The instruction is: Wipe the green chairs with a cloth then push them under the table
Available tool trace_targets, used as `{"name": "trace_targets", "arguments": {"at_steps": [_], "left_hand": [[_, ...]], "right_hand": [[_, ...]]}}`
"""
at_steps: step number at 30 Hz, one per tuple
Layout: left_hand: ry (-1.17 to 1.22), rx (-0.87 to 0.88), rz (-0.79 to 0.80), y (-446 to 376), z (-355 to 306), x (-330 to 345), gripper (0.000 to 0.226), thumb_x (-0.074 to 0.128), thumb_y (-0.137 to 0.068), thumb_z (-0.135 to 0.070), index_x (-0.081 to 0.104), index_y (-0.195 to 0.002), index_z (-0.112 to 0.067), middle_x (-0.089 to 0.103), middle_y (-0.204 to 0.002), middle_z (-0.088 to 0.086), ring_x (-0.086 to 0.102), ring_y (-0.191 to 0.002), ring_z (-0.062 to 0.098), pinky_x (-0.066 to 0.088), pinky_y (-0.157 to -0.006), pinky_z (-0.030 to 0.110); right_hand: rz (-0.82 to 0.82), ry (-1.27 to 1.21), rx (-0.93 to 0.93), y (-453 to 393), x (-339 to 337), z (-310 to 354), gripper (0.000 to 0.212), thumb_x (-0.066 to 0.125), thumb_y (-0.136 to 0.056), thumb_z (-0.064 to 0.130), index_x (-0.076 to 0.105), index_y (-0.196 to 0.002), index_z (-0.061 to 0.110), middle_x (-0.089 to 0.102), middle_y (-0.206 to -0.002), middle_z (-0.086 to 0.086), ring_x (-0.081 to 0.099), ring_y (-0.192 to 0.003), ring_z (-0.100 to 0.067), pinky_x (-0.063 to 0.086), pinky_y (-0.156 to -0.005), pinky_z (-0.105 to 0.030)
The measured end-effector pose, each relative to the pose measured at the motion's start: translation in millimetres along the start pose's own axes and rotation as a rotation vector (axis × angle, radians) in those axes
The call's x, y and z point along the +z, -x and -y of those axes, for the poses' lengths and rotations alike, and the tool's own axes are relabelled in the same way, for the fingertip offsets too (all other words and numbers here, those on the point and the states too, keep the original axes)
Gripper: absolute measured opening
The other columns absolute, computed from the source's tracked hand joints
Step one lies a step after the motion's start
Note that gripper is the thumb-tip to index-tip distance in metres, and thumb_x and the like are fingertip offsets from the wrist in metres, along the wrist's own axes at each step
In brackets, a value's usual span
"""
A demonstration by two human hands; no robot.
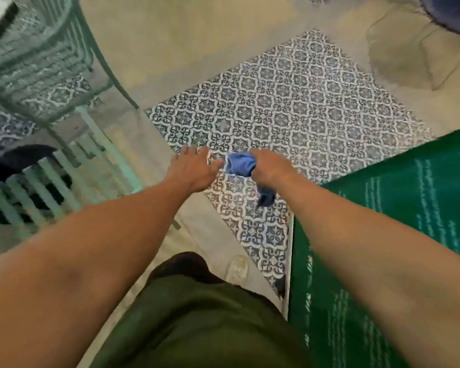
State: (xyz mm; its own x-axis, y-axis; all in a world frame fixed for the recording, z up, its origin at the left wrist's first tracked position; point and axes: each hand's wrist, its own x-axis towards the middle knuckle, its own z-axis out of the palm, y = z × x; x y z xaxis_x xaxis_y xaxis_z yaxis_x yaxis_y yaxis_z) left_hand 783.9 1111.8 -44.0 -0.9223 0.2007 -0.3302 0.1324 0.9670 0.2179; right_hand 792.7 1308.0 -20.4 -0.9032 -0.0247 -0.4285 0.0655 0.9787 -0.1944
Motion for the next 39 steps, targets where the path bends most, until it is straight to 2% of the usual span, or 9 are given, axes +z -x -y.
{"name": "trace_targets", "arguments": {"at_steps": [6, 8, 15, 18, 24, 27, 30, 35, 39], "left_hand": [[0.129, -0.276, -0.131, -48.3, 43.9, -28.1, 0.065, 0.028, -0.094, -0.059, 0.04, -0.138, -0.012, 0.041, -0.143, 0.018, 0.035, -0.131, 0.036, 0.031, -0.105, 0.051], [0.166, -0.39, -0.156, -60.0, 65.9, -27.5, 0.064, 0.029, -0.094, -0.058, 0.04, -0.138, -0.012, 0.04, -0.143, 0.018, 0.032, -0.133, 0.036, 0.029, -0.107, 0.052], [0.46, -0.856, -0.176, -78.2, 159.9, -11.4, 0.062, 0.032, -0.098, -0.053, 0.033, -0.143, -0.011, 0.03, -0.15, 0.017, 0.024, -0.138, 0.034, 0.022, -0.11, 0.05], [0.571, -1.059, -0.171, -72.3, 199.9, -8.1, 0.064, 0.029, -0.098, -0.054, 0.029, -0.146, -0.01, 0.029, -0.151, 0.017, 0.025, -0.138, 0.034, 0.022, -0.11, 0.049], [0.703, -1.406, -0.249, -42.4, 268.5, -5.4, 0.057, 0.029, -0.098, -0.053, 0.041, -0.135, -0.011, 0.042, -0.14, 0.015, 0.037, -0.129, 0.033, 0.031, -0.102, 0.049], [0.768, -1.596, -0.307, -20.7, 297.7, 6.5, 0.055, 0.032, -0.097, -0.052, 0.04, -0.135, -0.013, 0.044, -0.139, 0.014, 0.038, -0.128, 0.032, 0.031, -0.103, 0.05], [0.841, -1.773, -0.364, -2.7, 319.6, 32.1, 0.059, 0.036, -0.095, -0.051, 0.033, -0.141, -0.014, 0.042, -0.141, 0.015, 0.037, -0.129, 0.034, 0.032, -0.103, 0.051], [0.912, -2.014, -0.375, 11.6, 349.5, 88.2, 0.066, 0.034, -0.097, -0.05, 0.018, -0.15, -0.014, 0.031, -0.15, 0.016, 0.028, -0.136, 0.035, 0.027, -0.108, 0.054], [0.937, -2.122, -0.368, 0.8, 373.6, 145.6, 0.068, 0.031, -0.098, -0.051, 0.012, -0.152, -0.015, 0.023, -0.156, 0.013, 0.02, -0.141, 0.033, 0.019, -0.113, 0.052]], "right_hand": [[0.015, 0.119, -0.28, -105.8, -53.4, 60.7, 0.04, 0.062, -0.083, 0.013, 0.048, -0.119, 0.022, 0.058, -0.115, -0.009, 0.059, -0.097, -0.031, 0.049, -0.077, -0.039], [0.037, 0.201, -0.375, -136.8, -56.8, 92.4, 0.043, 0.067, -0.08, 0.015, 0.049, -0.118, 0.021, 0.058, -0.117, -0.009, 0.059, -0.1, -0.032, 0.046, -0.078, -0.038], [0.15, 0.383, -0.756, -224.0, -37.7, 226.8, 0.043, 0.055, -0.081, 0.015, 0.051, -0.124, 0.018, 0.058, -0.122, -0.013, 0.058, -0.107, -0.034, 0.046, -0.082, -0.038], [0.247, 0.473, -0.92, -244.0, -22.7, 289.2, 0.042, 0.053, -0.082, 0.015, 0.05, -0.124, 0.019, 0.056, -0.122, -0.013, 0.057, -0.107, -0.035, 0.043, -0.077, -0.036], [0.365, 0.658, -1.237, -252.3, 8.3, 425.9, 0.056, 0.052, -0.087, 0.015, 0.038, -0.14, 0.027, 0.052, -0.125, -0.013, 0.056, -0.107, -0.036, 0.043, -0.074, -0.038], [0.444, 0.728, -1.399, -244.1, 28.3, 489.7, 0.066, 0.065, -0.077, 0.011, 0.042, -0.137, 0.023, 0.055, -0.118, -0.013, 0.058, -0.102, -0.036, 0.046, -0.072, -0.036], [0.5, 0.866, -1.544, -236.9, 60.3, 552.9, 0.086, 0.082, -0.063, 0.013, 0.04, -0.138, 0.021, 0.053, -0.123, -0.012, 0.058, -0.104, -0.035, 0.05, -0.081, -0.042], [0.43, 0.9, -1.777, -234.4, 144.2, 641.7, 0.073, 0.08, -0.063, 0.015, 0.047, -0.128, 0.028, 0.06, -0.116, -0.007, 0.06, -0.1, -0.034, 0.05, -0.076, -0.039], [0.418, 1.001, -1.86, -241.9, 217.9, 687.7, 0.095, 0.094, -0.047, 0.03, 0.043, -0.127, 0.034, 0.063, -0.109, 0.002, 0.063, -0.093, -0.028, 0.047, -0.068, -0.032]]}}
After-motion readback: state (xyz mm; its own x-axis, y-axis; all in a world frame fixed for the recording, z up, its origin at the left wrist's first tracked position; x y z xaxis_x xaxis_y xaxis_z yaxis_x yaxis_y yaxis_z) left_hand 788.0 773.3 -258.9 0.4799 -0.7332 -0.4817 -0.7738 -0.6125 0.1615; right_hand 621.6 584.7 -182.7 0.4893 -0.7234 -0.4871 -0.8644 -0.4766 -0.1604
